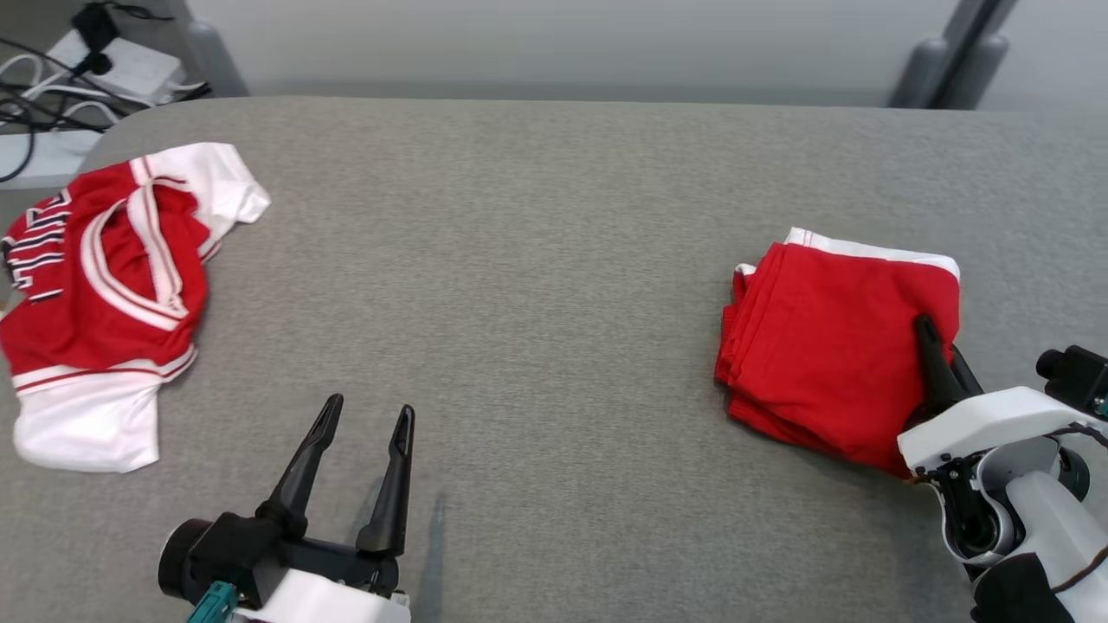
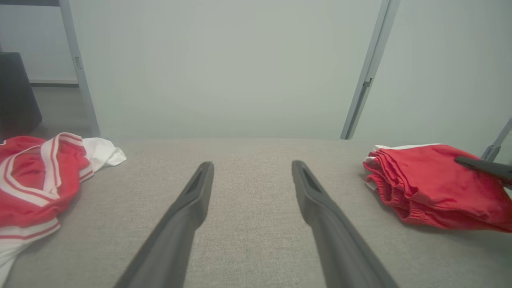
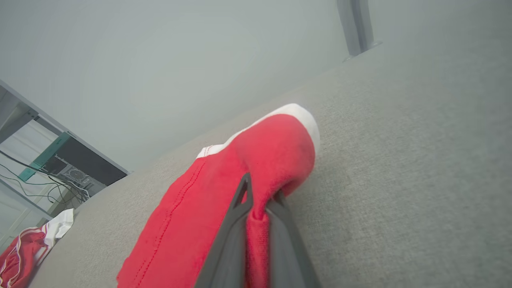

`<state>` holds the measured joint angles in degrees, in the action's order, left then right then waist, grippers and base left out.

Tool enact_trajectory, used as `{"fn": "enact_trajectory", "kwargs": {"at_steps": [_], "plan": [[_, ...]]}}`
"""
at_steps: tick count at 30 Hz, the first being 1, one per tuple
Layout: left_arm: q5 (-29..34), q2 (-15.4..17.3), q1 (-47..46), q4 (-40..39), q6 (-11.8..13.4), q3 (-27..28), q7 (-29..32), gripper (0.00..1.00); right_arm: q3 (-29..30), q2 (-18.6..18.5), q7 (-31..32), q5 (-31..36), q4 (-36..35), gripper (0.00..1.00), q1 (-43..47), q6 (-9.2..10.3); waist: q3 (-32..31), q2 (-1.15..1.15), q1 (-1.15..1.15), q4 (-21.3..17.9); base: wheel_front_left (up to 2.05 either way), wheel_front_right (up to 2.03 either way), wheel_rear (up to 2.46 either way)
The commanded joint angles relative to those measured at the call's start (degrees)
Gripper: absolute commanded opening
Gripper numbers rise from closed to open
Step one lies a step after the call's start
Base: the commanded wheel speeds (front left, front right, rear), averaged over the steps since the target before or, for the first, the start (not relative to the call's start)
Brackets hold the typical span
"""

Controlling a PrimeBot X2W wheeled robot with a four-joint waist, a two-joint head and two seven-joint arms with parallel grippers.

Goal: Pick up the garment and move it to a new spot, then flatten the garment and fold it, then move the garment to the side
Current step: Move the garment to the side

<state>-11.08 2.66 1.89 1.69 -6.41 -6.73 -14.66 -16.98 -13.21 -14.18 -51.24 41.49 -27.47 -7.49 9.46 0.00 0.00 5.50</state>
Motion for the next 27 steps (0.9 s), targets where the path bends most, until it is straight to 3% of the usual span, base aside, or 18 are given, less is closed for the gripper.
{"fn": "enact_trajectory", "kwargs": {"at_steps": [1,14,27], "plan": [[0.65,0.21,-2.93,-1.77,-0.34,1.66,-0.34,1.00,1.72,0.79,-0.81,2.75,-2.35,0.00,1.21,0.00,1.03,0.00,0.00,-2.95,0.00,0.00,0.00],[3.20,0.22,-5.46,-1.72,-0.97,1.83,-0.34,1.00,12.56,5.55,-0.82,10.62,-6.45,0.00,4.37,0.00,3.23,0.00,0.00,-12.05,0.00,0.00,0.00],[3.55,1.95,-6.52,-1.47,-1.06,0.58,-0.34,1.00,17.31,8.43,-0.82,12.87,-8.52,0.00,6.88,0.00,4.11,0.00,0.00,-20.94,0.00,0.00,0.00]]}}
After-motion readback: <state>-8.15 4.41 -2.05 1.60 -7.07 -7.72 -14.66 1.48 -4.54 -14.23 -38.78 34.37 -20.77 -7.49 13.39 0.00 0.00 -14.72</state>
